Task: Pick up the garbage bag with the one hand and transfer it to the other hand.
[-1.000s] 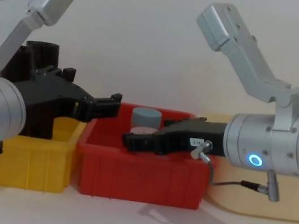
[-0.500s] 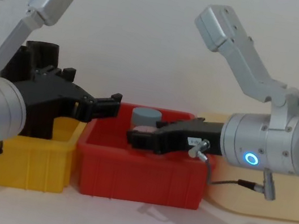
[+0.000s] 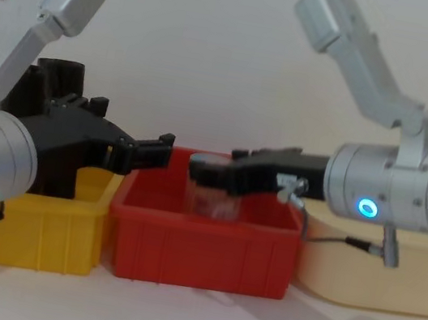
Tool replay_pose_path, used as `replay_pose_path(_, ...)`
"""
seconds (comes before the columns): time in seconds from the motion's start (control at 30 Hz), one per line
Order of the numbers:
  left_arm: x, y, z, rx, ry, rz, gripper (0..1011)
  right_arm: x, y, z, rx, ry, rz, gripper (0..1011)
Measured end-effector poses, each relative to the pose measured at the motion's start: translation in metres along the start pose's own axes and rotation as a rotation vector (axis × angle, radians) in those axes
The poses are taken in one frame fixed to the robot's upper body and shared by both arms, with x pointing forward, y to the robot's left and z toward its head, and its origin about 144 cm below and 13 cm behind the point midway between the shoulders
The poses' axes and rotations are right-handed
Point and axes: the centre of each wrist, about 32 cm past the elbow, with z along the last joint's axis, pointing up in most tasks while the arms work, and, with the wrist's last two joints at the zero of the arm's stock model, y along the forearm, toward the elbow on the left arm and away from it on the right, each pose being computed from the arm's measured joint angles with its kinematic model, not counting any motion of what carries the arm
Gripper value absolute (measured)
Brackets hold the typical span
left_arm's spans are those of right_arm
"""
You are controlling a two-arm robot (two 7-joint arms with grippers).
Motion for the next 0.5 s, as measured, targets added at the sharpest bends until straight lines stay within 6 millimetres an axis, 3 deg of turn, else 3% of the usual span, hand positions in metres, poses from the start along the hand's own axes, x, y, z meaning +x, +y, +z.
replay_pose_path(0.5, 0.000, 0.000, 0.000, 0.000, 0.000, 0.000, 1001, 0.027, -0.019, 0.038, 0.185, -0.012, -0.133, 664)
